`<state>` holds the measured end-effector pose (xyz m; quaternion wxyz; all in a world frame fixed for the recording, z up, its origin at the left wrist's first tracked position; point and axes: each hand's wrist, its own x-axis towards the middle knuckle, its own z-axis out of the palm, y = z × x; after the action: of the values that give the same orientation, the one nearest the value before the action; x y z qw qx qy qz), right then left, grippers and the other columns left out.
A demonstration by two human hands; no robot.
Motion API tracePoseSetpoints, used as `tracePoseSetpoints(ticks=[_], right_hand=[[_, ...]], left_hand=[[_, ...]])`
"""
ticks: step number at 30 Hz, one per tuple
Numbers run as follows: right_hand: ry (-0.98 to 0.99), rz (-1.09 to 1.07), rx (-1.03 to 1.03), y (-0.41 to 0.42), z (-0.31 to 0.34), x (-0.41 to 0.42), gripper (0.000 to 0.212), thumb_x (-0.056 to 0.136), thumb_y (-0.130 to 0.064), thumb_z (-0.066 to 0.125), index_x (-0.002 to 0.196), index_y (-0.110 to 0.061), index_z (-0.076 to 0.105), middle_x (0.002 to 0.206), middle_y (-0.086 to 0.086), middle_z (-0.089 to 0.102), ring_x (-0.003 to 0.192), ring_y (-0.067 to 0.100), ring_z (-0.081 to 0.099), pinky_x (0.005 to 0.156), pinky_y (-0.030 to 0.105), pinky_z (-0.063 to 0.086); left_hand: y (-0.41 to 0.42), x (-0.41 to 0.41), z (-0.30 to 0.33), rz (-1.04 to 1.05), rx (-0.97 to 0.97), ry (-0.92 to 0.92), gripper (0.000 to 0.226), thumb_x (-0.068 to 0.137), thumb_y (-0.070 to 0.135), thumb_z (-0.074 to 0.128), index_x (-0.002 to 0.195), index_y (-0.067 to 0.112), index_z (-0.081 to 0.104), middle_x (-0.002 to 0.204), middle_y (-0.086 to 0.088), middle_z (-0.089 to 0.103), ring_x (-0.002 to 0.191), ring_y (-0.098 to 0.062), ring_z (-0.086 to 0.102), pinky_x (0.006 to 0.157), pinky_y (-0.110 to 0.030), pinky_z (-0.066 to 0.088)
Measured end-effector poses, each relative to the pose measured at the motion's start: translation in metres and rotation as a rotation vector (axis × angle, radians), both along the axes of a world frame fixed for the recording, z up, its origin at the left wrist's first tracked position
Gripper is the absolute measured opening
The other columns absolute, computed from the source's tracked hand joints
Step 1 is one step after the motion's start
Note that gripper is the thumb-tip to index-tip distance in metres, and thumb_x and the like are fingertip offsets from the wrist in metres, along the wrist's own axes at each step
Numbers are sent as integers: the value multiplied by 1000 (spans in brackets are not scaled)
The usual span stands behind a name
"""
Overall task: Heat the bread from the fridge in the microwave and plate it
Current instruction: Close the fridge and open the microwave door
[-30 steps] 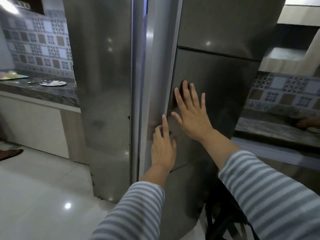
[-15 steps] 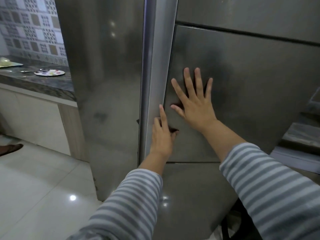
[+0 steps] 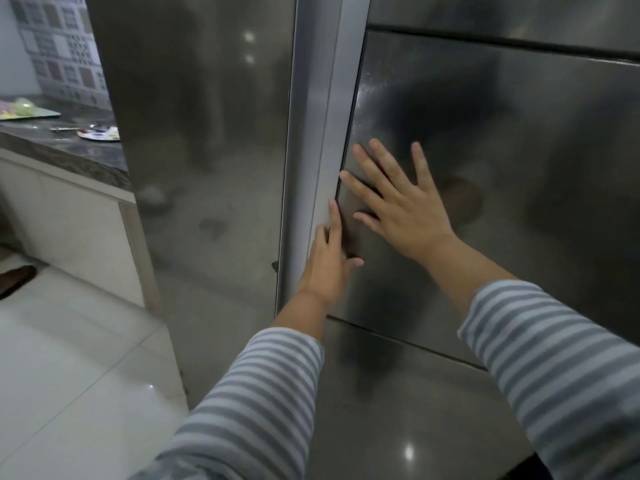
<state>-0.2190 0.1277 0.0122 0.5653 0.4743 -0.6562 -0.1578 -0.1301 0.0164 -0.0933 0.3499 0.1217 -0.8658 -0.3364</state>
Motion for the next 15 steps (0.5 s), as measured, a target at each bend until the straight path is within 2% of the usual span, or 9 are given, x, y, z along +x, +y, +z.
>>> tracePoseSetpoints(ticks=[12,15], right_hand=[[-32,-38,-22,-11,-4,-12,65,97,-48,34,153,-23,13,161,9,9,148,28,8,113,59,1],[-170,-13,-5,-17,-12,3,58,95,-42,39,149,-21,28,160,10,12,148,29,7,112,61,-1]], left_hand=[[-12,-15,5,-42,8,-48,114,87,26,68,132,45,-34,139,-10,32,125,-28,46,100,-42,42],[-18,1,2,18,-72,-134,108,88,21,67,142,38,-25,139,-8,28,114,-24,49,94,-36,44]])
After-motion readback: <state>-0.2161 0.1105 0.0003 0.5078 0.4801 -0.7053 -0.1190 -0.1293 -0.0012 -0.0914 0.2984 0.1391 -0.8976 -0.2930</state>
